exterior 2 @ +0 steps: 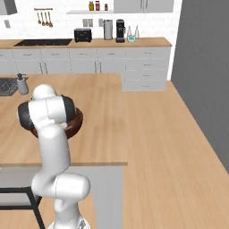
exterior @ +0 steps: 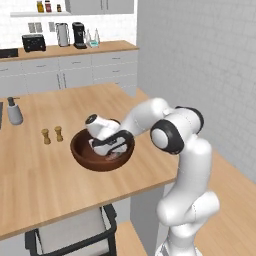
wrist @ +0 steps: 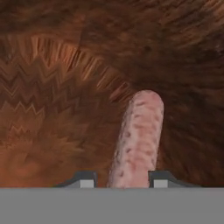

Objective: Place one bun and one sausage from the bowl on each plate.

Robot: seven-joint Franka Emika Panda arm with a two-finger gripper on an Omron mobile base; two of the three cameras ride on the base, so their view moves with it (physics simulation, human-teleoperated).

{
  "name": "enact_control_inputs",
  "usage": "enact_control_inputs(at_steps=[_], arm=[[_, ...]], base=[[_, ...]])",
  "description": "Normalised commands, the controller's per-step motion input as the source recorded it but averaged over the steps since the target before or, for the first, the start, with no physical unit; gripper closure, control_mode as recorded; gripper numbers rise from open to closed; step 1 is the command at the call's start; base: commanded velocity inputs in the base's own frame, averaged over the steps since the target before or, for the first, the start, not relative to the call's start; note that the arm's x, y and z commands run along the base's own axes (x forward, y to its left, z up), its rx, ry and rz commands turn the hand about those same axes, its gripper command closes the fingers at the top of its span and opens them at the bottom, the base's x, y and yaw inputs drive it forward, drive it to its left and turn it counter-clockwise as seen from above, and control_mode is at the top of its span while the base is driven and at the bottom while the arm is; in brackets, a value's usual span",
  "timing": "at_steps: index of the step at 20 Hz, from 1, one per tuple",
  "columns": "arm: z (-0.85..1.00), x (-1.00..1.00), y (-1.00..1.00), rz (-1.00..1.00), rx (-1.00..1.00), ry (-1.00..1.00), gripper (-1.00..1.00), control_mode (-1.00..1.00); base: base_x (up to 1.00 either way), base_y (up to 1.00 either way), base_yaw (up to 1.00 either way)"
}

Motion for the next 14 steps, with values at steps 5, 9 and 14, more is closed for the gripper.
enact_control_inputs(at_steps=[5, 9, 14], arm=[[-1.0, 0.09, -0.22, 0.0, 0.0, -0.11, -1.0, -1.0], [-1.0, -0.25, -0.43, 0.0, 0.06, -0.2, -1.0, -1.0], [-0.91, -0.67, -0.66, -0.04, 0.13, -0.07, -1.0, -1.0]], base=[[0.0, 0.0, 0.0], [0.0, 0.0, 0.0], [0.0, 0.0, 0.0]])
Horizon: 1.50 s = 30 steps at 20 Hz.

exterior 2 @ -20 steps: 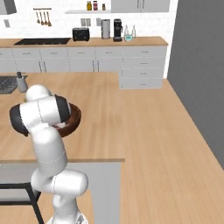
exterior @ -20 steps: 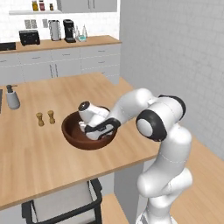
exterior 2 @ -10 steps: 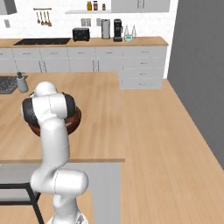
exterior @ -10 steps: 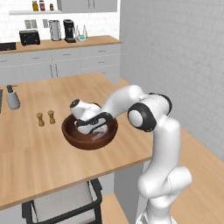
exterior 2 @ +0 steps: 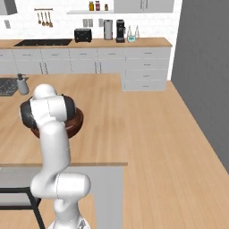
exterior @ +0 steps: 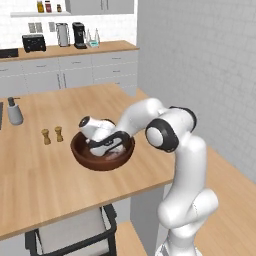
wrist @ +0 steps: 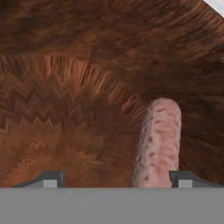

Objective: Place one bun and one sausage from the bowl on each plate.

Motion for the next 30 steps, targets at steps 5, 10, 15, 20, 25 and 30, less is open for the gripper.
enact_control_inputs(at_steps=[5, 10, 15, 20, 25, 30], arm=[[0.0, 0.01, -0.25, -0.04, 0.16, 0.08, -1.0, -1.0], [-0.5, -0.07, 0.0, 0.0, -0.03, 0.23, -1.0, -1.0], [-1.0, -0.31, 0.0, 0.0, -0.01, 0.07, -1.0, -1.0], [-0.9, -0.28, 0.0, -0.03, 0.09, -0.34, -1.0, -1.0], [-0.48, 0.45, 0.11, -0.04, 0.06, -0.39, -1.0, -1.0], [-0.03, -0.26, -0.14, 0.0, 0.06, 0.08, -1.0, -1.0]], base=[[0.0, 0.0, 0.0], [0.0, 0.0, 0.0], [0.0, 0.0, 0.0], [0.0, 0.0, 0.0], [0.0, 0.0, 0.0], [0.0, 0.0, 0.0]])
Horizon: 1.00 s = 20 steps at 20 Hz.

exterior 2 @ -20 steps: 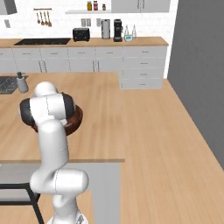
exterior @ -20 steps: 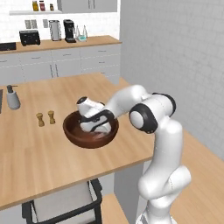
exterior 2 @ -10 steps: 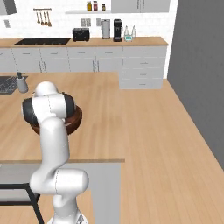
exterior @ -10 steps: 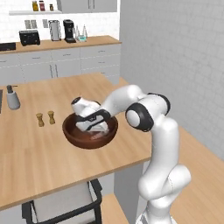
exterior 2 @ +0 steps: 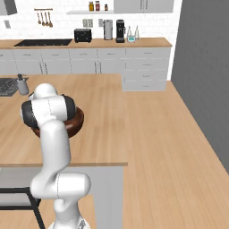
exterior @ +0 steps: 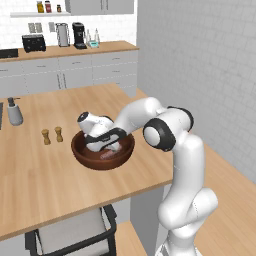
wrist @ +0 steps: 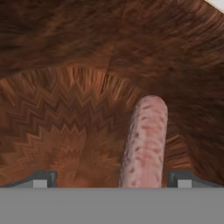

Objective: Place one bun and one sausage from the bowl on each plate.

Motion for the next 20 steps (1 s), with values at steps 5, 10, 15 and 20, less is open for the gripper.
enact_control_inputs(at_steps=[5, 10, 15, 20], arm=[[-0.07, -0.09, -0.06, 0.0, 0.02, 0.18, -1.0, -1.0], [-0.52, -0.12, -0.11, 0.0, 0.0, 0.0, -1.0, -1.0], [-0.79, -0.14, -0.03, 0.0, 0.0, -0.11, 1.0, -1.0], [0.02, -0.22, 0.0, 0.0, 0.0, 0.0, 1.0, -1.0]], base=[[0.0, 0.0, 0.0], [0.0, 0.0, 0.0], [0.0, 0.0, 0.0], [0.0, 0.0, 0.0]])
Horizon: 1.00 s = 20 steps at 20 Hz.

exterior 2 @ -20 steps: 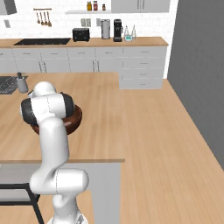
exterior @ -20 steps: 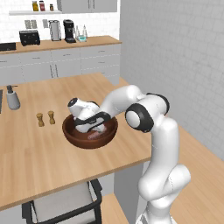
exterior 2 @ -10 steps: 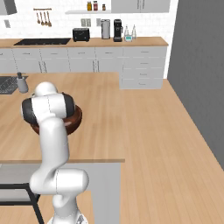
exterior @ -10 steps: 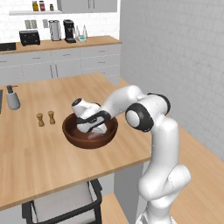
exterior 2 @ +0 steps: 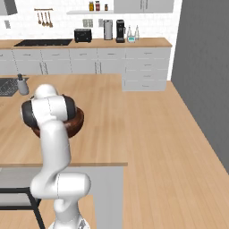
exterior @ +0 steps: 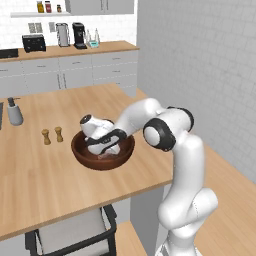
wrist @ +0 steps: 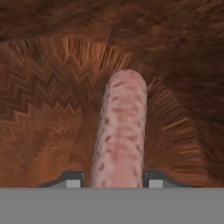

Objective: Place one bun and one sausage from the bowl on each plate.

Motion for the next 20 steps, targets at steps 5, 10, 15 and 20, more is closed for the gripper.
enact_control_inputs(at_steps=[5, 10, 15, 20], arm=[[0.82, -0.94, -0.19, 0.0, 0.09, -0.02, 1.0, -1.0], [1.0, -1.0, -0.4, 0.02, 0.16, -0.07, 1.0, -1.0], [0.94, -0.97, -0.49, 0.12, 0.14, -0.21, 1.0, -1.0], [0.0, 0.0, 0.0, 0.0, 0.0, 0.0, 1.0, 1.0]], base=[[0.0, 0.0, 0.0], [0.0, 0.0, 0.0], [0.0, 0.0, 0.0], [-1.0, -0.01, 0.31]])
